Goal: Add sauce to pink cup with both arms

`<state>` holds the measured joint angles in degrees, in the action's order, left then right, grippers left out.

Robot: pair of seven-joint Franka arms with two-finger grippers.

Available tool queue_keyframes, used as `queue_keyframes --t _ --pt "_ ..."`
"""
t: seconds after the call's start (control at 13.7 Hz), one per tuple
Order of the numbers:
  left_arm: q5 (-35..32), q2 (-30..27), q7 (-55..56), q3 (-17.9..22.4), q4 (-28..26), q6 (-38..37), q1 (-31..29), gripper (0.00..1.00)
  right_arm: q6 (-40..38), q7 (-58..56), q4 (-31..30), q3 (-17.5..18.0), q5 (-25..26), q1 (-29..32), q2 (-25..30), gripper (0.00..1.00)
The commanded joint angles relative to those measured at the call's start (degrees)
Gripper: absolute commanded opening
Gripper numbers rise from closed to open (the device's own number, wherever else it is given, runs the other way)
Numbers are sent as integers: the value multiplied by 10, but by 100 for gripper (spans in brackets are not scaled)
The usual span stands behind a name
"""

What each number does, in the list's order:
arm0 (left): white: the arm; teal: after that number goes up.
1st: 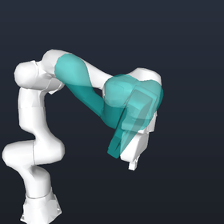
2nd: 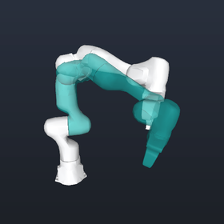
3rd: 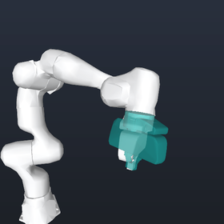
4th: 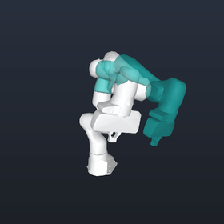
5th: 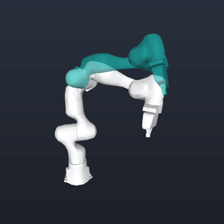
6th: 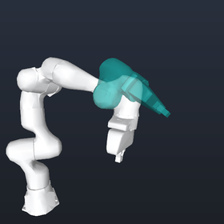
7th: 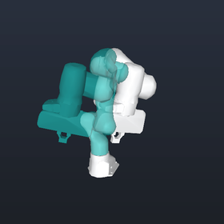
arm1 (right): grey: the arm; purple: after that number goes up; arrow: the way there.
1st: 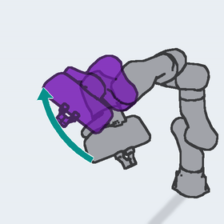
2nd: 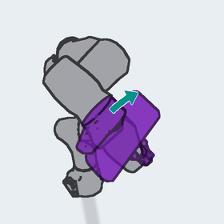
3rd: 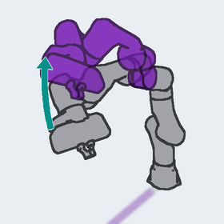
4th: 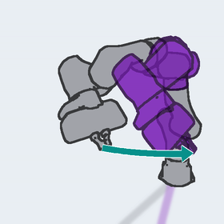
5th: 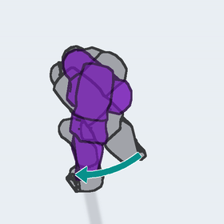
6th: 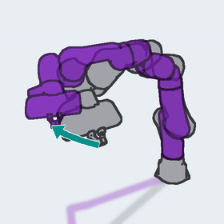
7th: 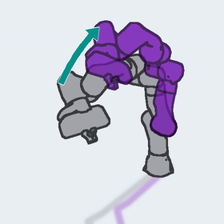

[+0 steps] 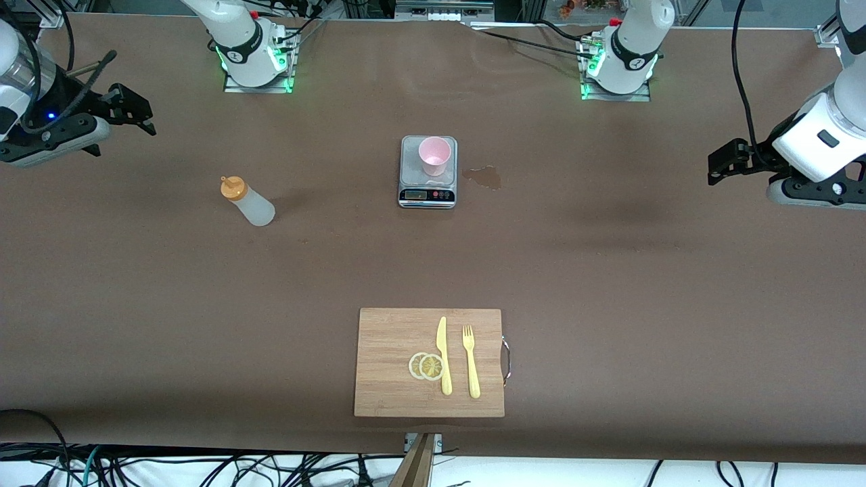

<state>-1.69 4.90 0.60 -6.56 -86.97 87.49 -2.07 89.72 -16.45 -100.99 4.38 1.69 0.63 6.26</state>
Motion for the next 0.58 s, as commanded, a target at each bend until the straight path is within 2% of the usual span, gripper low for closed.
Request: queue_keyframes --t 0.0,0.51 --pt "3 3 -16 0 13 -12 -5 100 -9 74 -1 -15 18 -17 25 100" --pt "-1 9 -14 -3 15 -10 -4 100 -38 107 17 -16 -3 -17 26 100"
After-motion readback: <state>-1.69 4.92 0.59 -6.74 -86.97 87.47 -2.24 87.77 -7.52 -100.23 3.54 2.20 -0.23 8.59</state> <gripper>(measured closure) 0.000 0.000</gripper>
